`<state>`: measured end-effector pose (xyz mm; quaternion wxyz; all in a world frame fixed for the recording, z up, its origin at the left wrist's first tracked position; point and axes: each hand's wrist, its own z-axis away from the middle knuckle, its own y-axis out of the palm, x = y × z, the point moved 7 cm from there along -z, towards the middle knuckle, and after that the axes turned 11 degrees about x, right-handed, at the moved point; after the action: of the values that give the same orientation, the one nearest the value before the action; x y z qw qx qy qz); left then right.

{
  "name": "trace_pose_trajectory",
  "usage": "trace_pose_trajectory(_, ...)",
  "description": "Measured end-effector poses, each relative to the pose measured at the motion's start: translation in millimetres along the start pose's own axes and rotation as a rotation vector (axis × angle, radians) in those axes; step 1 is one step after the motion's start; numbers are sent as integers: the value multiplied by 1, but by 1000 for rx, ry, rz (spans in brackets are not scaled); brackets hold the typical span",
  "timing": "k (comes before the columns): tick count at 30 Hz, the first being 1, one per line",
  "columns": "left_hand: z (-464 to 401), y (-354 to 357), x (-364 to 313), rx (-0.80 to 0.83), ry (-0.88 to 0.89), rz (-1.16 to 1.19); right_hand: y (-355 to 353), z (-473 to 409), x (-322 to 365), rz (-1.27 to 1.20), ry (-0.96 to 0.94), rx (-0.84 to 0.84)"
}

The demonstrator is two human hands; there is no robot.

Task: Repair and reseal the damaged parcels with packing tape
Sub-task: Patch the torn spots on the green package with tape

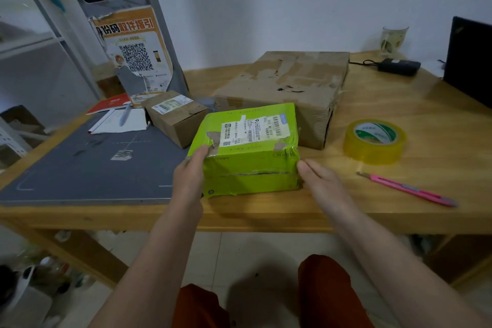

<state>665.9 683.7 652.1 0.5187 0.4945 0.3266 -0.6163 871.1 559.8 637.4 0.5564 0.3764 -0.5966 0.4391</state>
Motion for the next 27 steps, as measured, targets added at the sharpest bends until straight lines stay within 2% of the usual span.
trace_pose_trajectory(4, 2, -3, -3, 45, 78, 27, -15, 4, 16, -197, 3, -32)
trace_pose_trajectory(7, 9, 5, -9, 247, 208, -40, -25, 1, 27, -171, 24, -21)
trace_pose_trajectory(9, 13, 10, -12, 379, 296, -105, -27, 0, 35, -187, -33, -27)
trace_pose_trajectory(11, 16, 9, -17, 425, 344, -91, -34, 0, 41, -274, -112, -66)
trace_pose_trajectory(15, 20, 11, -30, 354, 335, -37, -49, -1, 55, -425, -261, -72)
trace_pose_trajectory(17, 26, 14, -34, 348, 373, -62, -49, -3, 58, -416, -251, -28)
trace_pose_trajectory(21, 27, 18, -27, 423, 258, 60, -44, 1, 56, -341, -268, 56)
trace_pose_trajectory(27, 23, 18, -20, 286, 308, -2, -40, -1, 42, -285, -261, 63)
